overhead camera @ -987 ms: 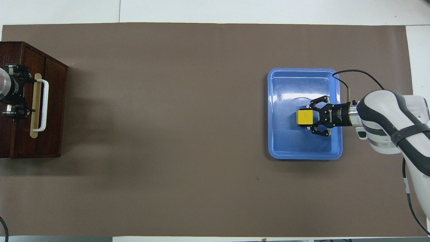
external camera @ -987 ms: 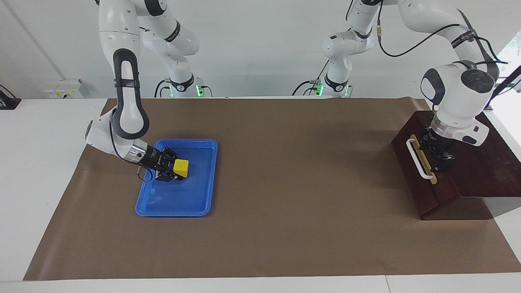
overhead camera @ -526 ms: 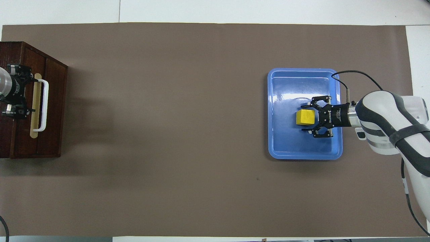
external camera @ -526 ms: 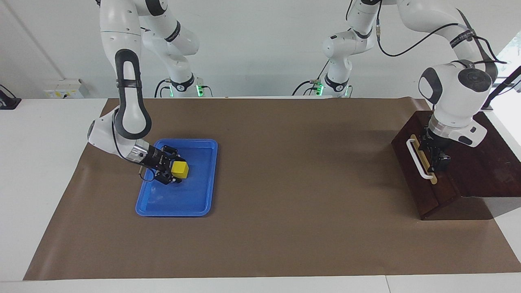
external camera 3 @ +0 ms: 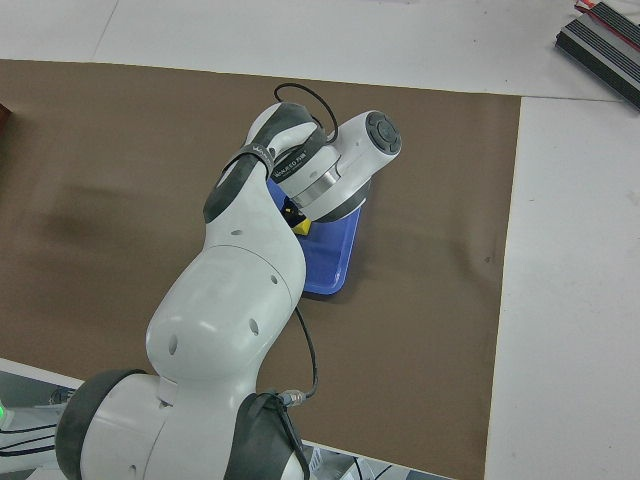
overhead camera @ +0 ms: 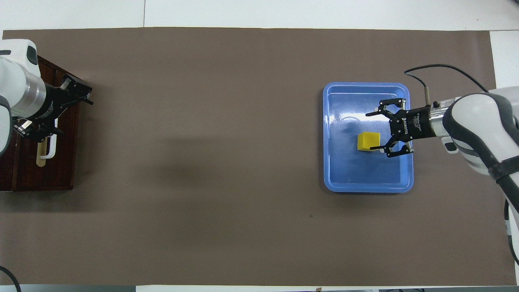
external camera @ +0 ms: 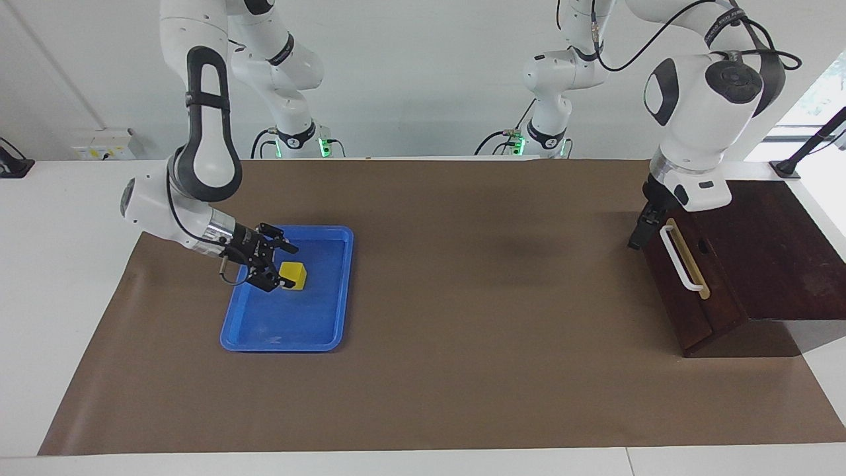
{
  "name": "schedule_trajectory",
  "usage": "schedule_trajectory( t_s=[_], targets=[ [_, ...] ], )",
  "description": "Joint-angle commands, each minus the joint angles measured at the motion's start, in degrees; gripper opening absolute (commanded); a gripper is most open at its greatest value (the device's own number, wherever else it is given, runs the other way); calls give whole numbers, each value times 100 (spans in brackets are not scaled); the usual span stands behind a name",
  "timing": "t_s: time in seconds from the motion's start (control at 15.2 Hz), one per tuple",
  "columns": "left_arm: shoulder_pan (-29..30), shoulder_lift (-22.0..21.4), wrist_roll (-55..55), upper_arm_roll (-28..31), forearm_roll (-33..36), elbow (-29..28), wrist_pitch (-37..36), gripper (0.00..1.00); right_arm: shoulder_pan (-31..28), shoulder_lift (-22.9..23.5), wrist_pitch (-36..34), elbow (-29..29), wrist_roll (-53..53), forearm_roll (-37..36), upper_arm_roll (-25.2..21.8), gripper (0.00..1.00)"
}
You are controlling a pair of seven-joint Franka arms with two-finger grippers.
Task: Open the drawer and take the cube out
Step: 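Open the right gripper and lift it away from the cube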
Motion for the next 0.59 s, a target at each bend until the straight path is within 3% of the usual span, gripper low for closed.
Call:
schedule_trajectory(
  t_s=[0.0, 0.13, 0.26, 0.53],
  targets=[
    [-61, -46, 1853, 72, -192, 233, -921, 100, 15, -303, -481, 566, 183, -815, 30, 100],
    [-52, -353, 2500, 63, -201, 15, -1117, 100, 23, -365, -1016, 1188, -201, -1763, 82, 100],
    [-17, -469, 2528, 11, -219, -153, -1100, 100, 128, -418, -1667, 1743, -1515, -2573, 100, 100],
    [80, -443, 2826, -305, -272, -127, -1126, 100, 260, -883, -1828, 1842, -4398, -3918, 109, 100]
  ],
)
